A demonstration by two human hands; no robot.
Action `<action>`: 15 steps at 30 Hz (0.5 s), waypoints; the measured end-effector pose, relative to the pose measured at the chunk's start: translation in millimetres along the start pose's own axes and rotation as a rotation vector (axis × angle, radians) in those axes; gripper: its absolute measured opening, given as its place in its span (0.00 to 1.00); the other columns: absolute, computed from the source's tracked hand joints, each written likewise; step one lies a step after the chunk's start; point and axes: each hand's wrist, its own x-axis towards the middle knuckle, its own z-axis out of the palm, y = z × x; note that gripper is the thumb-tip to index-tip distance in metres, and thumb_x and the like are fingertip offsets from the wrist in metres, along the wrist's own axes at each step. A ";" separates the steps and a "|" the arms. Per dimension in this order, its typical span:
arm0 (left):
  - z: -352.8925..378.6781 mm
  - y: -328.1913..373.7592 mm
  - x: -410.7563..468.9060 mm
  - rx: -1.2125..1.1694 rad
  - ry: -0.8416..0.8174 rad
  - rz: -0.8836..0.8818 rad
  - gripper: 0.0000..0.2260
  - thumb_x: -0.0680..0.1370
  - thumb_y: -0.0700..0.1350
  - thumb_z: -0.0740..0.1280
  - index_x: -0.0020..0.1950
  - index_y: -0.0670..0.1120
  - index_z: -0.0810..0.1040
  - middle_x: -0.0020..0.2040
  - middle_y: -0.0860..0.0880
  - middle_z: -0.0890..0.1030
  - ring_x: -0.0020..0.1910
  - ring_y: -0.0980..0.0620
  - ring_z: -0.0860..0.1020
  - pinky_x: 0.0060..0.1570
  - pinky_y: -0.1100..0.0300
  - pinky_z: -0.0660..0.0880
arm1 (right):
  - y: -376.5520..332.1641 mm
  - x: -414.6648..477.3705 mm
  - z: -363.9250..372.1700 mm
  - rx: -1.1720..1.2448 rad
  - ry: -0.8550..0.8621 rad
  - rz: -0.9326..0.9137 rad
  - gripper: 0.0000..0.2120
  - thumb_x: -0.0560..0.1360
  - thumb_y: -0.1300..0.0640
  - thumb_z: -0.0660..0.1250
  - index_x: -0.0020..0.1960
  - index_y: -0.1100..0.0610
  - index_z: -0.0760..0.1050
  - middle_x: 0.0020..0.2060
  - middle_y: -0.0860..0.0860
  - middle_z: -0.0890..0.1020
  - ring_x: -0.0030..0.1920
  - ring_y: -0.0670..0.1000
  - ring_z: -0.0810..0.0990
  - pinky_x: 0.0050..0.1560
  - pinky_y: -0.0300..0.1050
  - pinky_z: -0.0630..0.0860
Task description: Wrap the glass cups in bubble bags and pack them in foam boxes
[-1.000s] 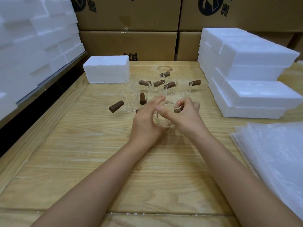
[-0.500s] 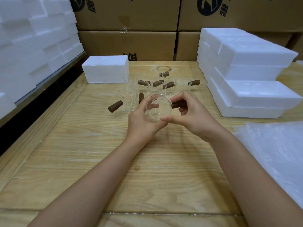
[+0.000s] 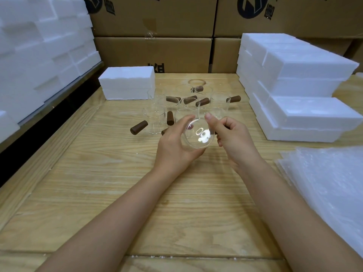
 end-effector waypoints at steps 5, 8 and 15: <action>1.1 5.3 -2.7 0.083 -0.002 0.003 0.33 0.63 0.45 0.81 0.66 0.44 0.75 0.54 0.49 0.82 0.52 0.52 0.81 0.54 0.53 0.76 | 10.3 -8.1 17.1 -0.072 0.197 -0.131 0.18 0.69 0.40 0.71 0.37 0.54 0.71 0.41 0.51 0.73 0.31 0.38 0.71 0.37 0.30 0.68; 0.4 8.4 -2.8 0.098 0.007 -0.040 0.33 0.61 0.46 0.81 0.64 0.46 0.76 0.52 0.50 0.83 0.50 0.52 0.81 0.52 0.53 0.76 | 12.5 -12.6 22.7 -0.164 0.202 -0.197 0.17 0.66 0.43 0.74 0.42 0.51 0.70 0.48 0.45 0.67 0.36 0.37 0.71 0.40 0.24 0.68; -0.9 9.5 -1.0 0.127 0.014 -0.134 0.32 0.63 0.47 0.78 0.66 0.50 0.75 0.48 0.51 0.84 0.51 0.49 0.81 0.53 0.61 0.71 | 10.0 -16.2 27.0 -0.391 0.091 -0.248 0.31 0.56 0.43 0.78 0.54 0.53 0.70 0.57 0.51 0.60 0.62 0.51 0.66 0.66 0.42 0.67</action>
